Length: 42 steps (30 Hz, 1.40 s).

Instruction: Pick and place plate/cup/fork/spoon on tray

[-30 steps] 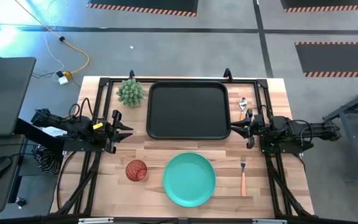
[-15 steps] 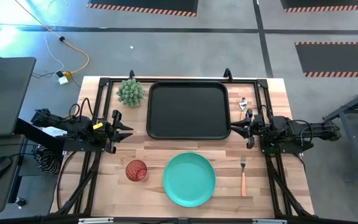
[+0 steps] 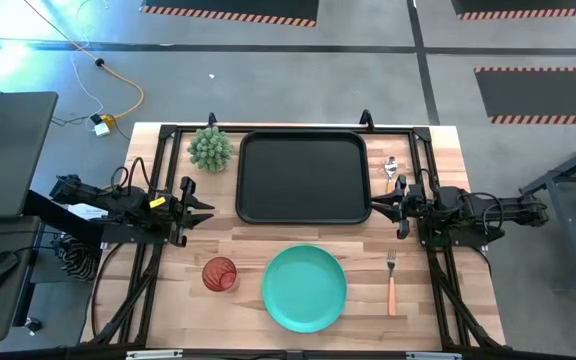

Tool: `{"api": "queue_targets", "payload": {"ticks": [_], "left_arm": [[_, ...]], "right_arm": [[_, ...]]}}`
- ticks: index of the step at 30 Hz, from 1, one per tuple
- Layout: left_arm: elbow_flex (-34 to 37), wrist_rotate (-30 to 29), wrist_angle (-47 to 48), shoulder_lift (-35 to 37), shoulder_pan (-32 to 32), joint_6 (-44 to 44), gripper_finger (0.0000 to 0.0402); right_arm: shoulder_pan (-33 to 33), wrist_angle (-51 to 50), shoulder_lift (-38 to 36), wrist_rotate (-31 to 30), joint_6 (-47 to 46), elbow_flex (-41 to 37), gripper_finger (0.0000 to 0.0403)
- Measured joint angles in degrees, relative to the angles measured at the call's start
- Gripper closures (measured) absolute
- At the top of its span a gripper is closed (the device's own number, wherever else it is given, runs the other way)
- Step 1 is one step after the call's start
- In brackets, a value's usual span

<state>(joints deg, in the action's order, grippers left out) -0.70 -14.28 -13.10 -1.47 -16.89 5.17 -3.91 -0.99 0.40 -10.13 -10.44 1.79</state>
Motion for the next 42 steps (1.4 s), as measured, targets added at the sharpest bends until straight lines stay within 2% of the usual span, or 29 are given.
{"api": "queue_targets", "payload": {"ticks": [16,25,35,42], "left_arm": [[0.02,0.02,-0.06,0.01,0.00,-0.69,0.0326],[0.02,-0.02,-0.07,0.00,0.00,-14.20,0.0326],[0.00,-3.11,-1.41,0.00,-0.01,-29.33,0.0326],[-0.03,-6.03,-3.72,0.02,0.00,-30.61,0.0326]], "right_arm": [[0.00,0.00,0.00,0.00,0.00,0.00,0.0320],[0.01,0.00,0.00,0.00,0.00,0.00,0.0320],[0.00,0.00,0.00,-0.04,0.00,0.00,0.0320],[-0.01,0.00,0.00,-0.04,0.00,0.00,0.0320]]}}
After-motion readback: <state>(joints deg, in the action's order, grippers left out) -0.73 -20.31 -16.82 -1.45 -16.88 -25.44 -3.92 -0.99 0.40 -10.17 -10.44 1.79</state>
